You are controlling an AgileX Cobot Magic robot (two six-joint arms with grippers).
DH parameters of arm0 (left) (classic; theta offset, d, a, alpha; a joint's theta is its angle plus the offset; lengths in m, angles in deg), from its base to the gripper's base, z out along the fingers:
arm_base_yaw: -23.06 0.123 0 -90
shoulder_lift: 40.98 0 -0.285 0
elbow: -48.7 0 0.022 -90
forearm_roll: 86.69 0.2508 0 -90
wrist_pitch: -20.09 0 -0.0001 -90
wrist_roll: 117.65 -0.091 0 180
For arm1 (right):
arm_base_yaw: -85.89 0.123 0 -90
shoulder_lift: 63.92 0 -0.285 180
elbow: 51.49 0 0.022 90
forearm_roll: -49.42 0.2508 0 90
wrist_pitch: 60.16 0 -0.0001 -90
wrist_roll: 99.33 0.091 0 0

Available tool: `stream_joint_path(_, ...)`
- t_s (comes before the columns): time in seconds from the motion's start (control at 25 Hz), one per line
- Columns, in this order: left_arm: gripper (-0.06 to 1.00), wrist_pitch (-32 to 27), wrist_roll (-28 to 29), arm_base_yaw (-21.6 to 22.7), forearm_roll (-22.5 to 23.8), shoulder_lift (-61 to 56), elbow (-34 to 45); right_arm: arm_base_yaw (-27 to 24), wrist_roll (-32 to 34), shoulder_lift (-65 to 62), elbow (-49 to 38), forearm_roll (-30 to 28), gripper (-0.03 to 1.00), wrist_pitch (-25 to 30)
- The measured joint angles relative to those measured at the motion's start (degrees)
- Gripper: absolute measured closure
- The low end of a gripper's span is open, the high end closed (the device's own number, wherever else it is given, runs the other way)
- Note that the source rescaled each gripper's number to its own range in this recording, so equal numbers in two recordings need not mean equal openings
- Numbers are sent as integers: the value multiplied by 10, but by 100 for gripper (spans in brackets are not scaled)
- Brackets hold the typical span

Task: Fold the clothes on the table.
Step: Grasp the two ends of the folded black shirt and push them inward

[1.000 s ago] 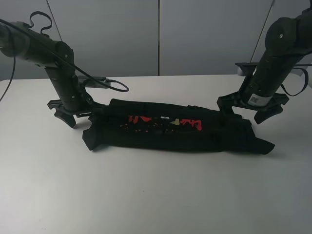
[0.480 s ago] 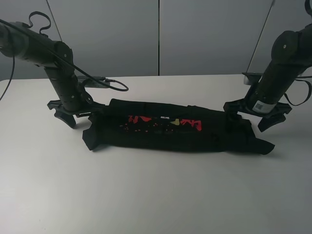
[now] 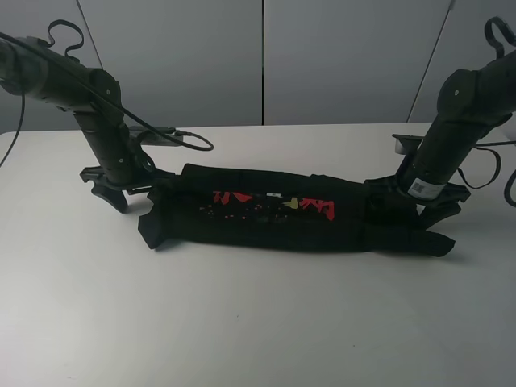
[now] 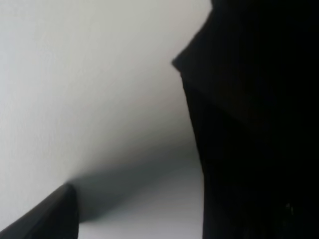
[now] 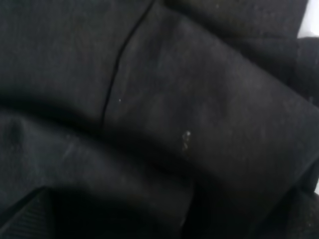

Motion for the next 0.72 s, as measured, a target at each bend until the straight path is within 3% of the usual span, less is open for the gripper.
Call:
stream_joint_path(0.56,-5,1,-3,0,-3,0,0,3,-4,7,2,0,-3,1)
stream_joint_path(0.72,-5,1,-3,0,-3,0,0,27,-11,8,2,-8,-3,-2)
